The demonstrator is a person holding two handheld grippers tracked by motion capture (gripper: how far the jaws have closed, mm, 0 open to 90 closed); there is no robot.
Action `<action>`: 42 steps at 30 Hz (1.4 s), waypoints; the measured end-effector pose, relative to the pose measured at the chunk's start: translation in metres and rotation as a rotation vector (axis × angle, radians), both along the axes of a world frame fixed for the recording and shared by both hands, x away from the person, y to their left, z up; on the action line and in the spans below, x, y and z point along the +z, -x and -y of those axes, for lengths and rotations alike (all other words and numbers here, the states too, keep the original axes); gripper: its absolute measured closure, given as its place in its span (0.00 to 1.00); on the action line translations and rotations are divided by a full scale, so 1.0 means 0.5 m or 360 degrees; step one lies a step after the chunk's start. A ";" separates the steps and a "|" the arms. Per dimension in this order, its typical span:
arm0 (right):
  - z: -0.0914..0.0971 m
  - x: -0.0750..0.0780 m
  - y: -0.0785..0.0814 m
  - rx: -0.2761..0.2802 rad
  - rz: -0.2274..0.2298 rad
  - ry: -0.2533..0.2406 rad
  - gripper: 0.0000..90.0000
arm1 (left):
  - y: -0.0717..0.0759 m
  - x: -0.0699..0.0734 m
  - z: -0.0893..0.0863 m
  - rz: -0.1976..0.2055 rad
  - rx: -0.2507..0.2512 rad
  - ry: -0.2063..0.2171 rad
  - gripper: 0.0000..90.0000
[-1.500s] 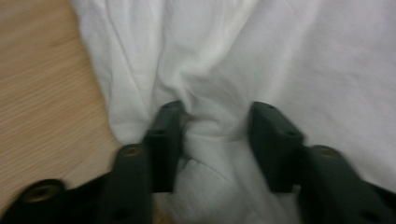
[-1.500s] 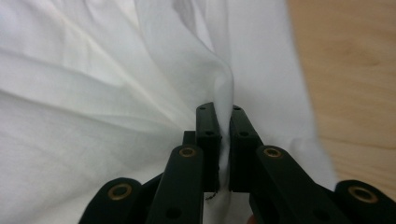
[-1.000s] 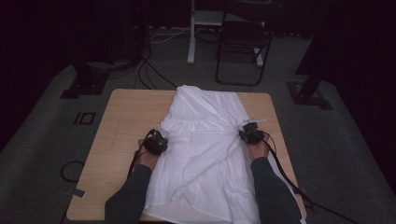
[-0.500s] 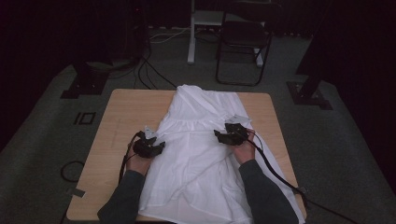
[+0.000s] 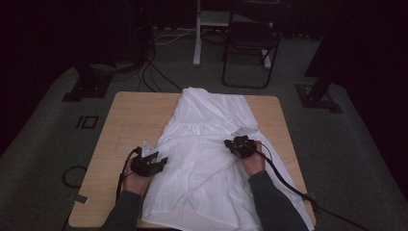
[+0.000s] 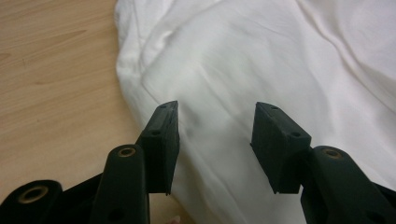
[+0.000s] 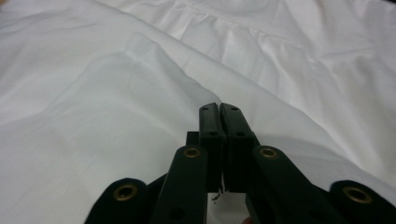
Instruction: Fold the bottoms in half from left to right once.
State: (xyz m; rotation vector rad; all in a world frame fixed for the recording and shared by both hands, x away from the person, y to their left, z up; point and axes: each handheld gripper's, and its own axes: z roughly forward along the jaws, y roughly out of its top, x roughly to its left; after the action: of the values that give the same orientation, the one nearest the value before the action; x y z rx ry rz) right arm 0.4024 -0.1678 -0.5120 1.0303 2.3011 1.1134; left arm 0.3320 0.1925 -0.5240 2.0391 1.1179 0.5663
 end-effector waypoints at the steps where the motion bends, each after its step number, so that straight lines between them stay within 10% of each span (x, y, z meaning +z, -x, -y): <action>1: 0.030 0.012 0.034 0.0004 0.0039 -0.0009 0.98 | 0.009 0.000 0.000 0.0001 -0.0006 0.0002 0.57; 9: 0.163 0.010 0.163 -0.0026 0.0066 -0.0083 0.98 | 0.062 -0.005 0.001 -0.0022 -0.0069 0.0015 0.56; 12: 0.207 -0.030 0.203 -0.0066 -0.0035 -0.0039 0.95 | 0.078 -0.011 0.001 -0.0034 -0.0083 0.0013 0.55; 15: 0.221 -0.055 0.213 -0.0102 -0.0112 -0.0023 0.70 | 0.085 -0.018 0.000 -0.0049 -0.0084 0.0005 0.54; 23: 0.151 -0.007 0.160 -0.0091 -0.0004 -0.0098 0.56 | 0.083 -0.040 0.010 -0.0093 -0.0094 -0.0006 0.53; 30: 0.093 -0.043 0.073 -0.0052 -0.0187 -0.0065 0.48 | 0.079 -0.069 0.024 -0.0097 -0.0103 -0.0083 0.54; 32: 0.086 -0.055 0.067 -0.0022 -0.0245 -0.0058 0.54 | 0.079 -0.066 0.024 -0.0105 -0.0146 -0.0074 0.68; 35: 0.090 -0.053 0.083 0.0089 -0.0237 -0.0110 0.90 | 0.087 -0.055 0.021 -0.0122 -0.0211 -0.0026 0.96; 42: 0.161 0.005 0.196 0.0081 0.0019 -0.0119 0.99 | 0.151 0.028 -0.014 0.0030 -0.0262 0.0048 0.98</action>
State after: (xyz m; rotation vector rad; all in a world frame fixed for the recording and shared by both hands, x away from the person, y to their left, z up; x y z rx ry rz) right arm 0.3044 -0.2484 -0.5094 0.9945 2.3037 1.2306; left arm 0.2566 0.1995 -0.5103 2.0721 0.9317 0.4822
